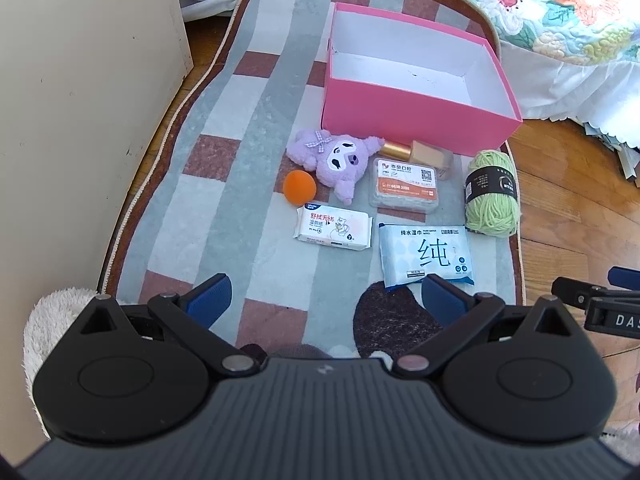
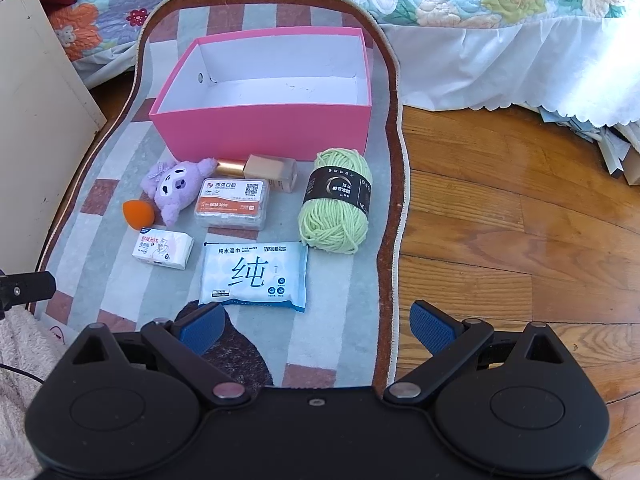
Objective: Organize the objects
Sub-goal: 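Lower both grippers onto the blue-lettered wipes pack and close them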
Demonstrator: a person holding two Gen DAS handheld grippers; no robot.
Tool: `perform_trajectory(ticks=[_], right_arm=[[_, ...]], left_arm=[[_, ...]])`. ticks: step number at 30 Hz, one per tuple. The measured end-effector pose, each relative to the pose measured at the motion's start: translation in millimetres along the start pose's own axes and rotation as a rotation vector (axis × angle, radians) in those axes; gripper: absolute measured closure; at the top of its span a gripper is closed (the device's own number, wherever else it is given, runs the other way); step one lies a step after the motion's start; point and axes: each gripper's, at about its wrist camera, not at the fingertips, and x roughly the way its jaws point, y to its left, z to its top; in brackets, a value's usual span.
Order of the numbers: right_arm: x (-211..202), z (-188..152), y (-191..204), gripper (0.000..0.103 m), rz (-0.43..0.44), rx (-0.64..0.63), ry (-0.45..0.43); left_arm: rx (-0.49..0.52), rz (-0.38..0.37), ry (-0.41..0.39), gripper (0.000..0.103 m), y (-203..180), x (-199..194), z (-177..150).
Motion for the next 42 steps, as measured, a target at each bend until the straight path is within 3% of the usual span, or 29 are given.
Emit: perform_trajectory(ticks=[4, 8, 13, 15, 17, 19, 23, 25, 28, 32, 37, 39, 42], right_arm=[[-3, 3, -1, 0.002, 0.04, -0.015, -0.011], [-5, 13, -6, 0.003, 0.195, -0.056, -0.044], [21, 18, -5, 0.003, 0.266, -0.125, -0.102], [41, 16, -8, 0.003, 0.312, -0.112, -0.084], [60, 12, -10, 0.01, 0.354, -0.102, -0.054], [76, 7, -10, 0.012, 0.351, -0.098, -0.044], [107, 4, -16, 0.013, 0.357, -0.015, -0.001], [116, 4, -21, 0.016, 0.392, 0.06, 0.01], [125, 2, -22, 0.017, 0.377, 0.074, -0.004], [142, 3, -25, 0.029, 0.36, 0.087, 0.036], [154, -1, -23, 0.047, 0.331, 0.096, 0.059], [158, -2, -20, 0.055, 0.312, 0.085, 0.064], [163, -7, -18, 0.067, 0.28, 0.085, 0.075]], left_arm=[[0.011, -0.03, -0.005, 0.0, -1, -4, 8], [0.037, -0.069, -0.013, 0.0, -7, 1, 24], [0.093, -0.053, 0.033, 0.005, -26, 46, 39], [0.106, -0.065, 0.068, 0.012, -34, 70, 41], [0.103, -0.093, 0.119, 0.023, -41, 95, 44], [0.11, -0.088, 0.166, 0.035, -51, 118, 48], [0.133, -0.141, 0.227, 0.037, -67, 139, 48], [0.102, -0.189, 0.206, 0.037, -66, 141, 44], [0.095, -0.196, 0.176, 0.039, -63, 151, 36], [0.053, -0.202, 0.183, 0.055, -52, 172, 25], [-0.003, -0.249, 0.177, 0.06, -47, 186, 15], [-0.009, -0.22, 0.167, 0.061, -49, 189, 13], [0.011, -0.106, 0.171, 0.06, -49, 195, 9]])
